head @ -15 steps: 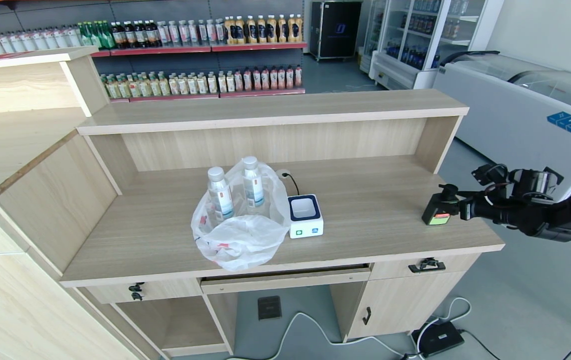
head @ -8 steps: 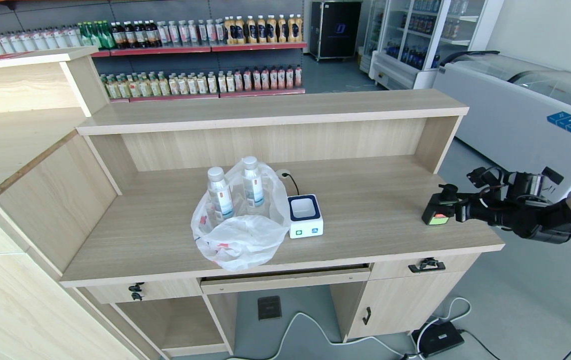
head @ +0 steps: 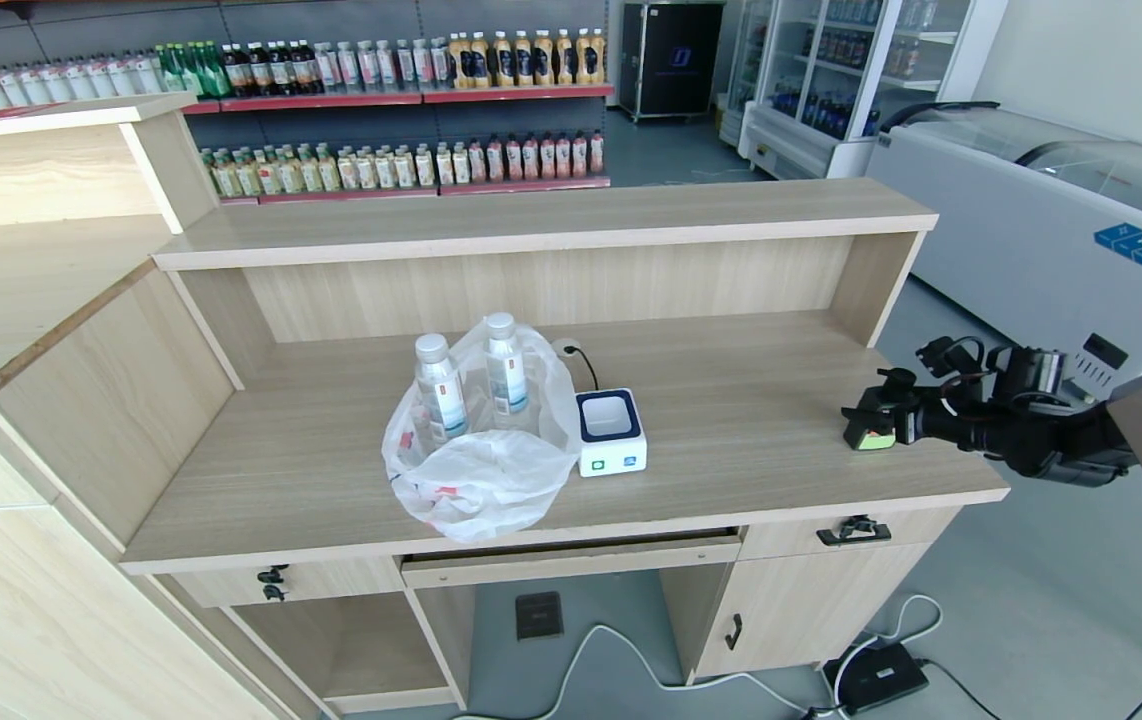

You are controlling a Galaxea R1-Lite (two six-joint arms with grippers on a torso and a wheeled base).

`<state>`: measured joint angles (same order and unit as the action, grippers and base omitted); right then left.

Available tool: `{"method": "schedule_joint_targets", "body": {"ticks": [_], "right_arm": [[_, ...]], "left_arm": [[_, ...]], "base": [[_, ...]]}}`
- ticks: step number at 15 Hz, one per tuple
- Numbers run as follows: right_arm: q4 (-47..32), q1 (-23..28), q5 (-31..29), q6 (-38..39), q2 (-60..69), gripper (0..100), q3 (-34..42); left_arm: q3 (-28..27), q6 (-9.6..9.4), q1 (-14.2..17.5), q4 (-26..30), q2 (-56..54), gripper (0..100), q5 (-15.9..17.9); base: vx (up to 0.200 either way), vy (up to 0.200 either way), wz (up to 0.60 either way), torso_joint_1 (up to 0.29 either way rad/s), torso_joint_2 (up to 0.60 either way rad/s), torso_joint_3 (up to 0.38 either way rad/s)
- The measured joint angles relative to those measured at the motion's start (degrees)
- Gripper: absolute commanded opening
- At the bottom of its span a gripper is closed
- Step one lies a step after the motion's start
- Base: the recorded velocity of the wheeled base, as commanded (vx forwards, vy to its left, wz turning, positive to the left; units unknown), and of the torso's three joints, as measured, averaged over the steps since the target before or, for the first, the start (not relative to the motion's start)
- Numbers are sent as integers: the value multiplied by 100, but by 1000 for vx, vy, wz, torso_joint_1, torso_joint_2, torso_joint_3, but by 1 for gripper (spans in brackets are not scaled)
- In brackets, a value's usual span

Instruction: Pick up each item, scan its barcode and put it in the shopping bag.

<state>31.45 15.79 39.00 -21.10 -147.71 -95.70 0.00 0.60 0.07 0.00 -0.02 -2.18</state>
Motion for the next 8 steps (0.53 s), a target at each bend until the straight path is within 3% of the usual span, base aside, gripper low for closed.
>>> {"method": "schedule_joint_targets", "body": {"ticks": [8], "right_arm": [[21, -63, 2, -11, -110, 0, -113]], "left_arm": [[0, 0, 2, 0, 0, 100, 0]], "base": [[0, 0, 0, 0, 0, 0]]}}
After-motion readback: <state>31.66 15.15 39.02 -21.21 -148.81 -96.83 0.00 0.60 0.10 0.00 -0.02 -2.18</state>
